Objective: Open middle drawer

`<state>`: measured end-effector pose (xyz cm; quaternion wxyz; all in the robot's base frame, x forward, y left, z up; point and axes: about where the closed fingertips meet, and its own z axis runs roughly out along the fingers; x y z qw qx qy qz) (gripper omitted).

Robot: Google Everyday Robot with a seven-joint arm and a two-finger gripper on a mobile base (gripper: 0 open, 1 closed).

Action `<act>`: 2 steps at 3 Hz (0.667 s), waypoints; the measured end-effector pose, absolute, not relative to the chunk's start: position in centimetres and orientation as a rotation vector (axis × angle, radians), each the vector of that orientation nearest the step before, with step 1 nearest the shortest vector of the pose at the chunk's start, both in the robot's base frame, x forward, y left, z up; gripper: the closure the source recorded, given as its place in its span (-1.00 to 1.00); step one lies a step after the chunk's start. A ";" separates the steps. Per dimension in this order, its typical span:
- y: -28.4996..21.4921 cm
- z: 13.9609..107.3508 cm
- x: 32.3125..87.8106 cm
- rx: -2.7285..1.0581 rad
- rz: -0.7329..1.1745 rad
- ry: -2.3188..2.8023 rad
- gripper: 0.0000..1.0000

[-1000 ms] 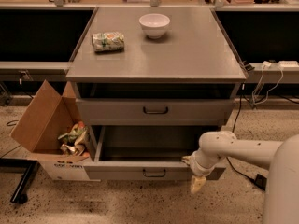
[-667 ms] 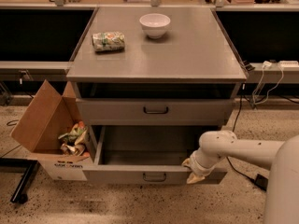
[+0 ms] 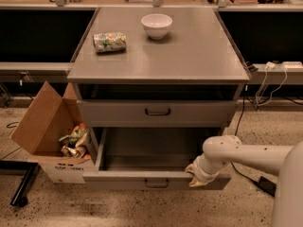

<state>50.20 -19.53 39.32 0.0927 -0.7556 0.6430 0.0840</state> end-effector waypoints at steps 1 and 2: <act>-19.5 39.3 50.2 -2.243 0.249 1.909 1.00; -19.5 39.1 48.7 -2.234 0.255 1.904 1.00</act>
Offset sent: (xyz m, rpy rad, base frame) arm -0.1634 -0.0064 -0.0087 0.0795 -0.0492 -0.0213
